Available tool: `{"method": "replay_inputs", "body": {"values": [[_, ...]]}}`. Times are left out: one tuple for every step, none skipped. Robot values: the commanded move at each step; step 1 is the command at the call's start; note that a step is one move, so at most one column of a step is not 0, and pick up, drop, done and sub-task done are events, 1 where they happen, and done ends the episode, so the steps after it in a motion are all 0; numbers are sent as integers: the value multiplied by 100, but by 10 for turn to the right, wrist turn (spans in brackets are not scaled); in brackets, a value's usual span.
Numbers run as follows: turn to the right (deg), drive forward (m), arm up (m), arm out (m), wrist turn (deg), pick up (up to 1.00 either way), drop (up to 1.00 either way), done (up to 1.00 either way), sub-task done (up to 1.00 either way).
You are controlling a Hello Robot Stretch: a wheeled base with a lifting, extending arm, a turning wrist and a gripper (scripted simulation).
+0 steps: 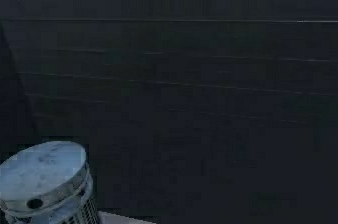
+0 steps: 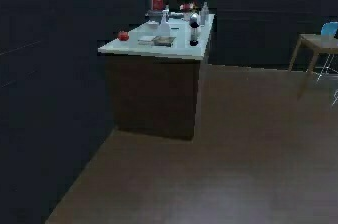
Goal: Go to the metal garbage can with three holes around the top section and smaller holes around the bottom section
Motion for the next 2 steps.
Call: {"method": "replay_inputs", "body": {"values": [[-360, 0, 0, 0, 0, 0, 0, 0, 0], [0, 0, 0, 0, 0, 0, 0, 100, 0]]}}
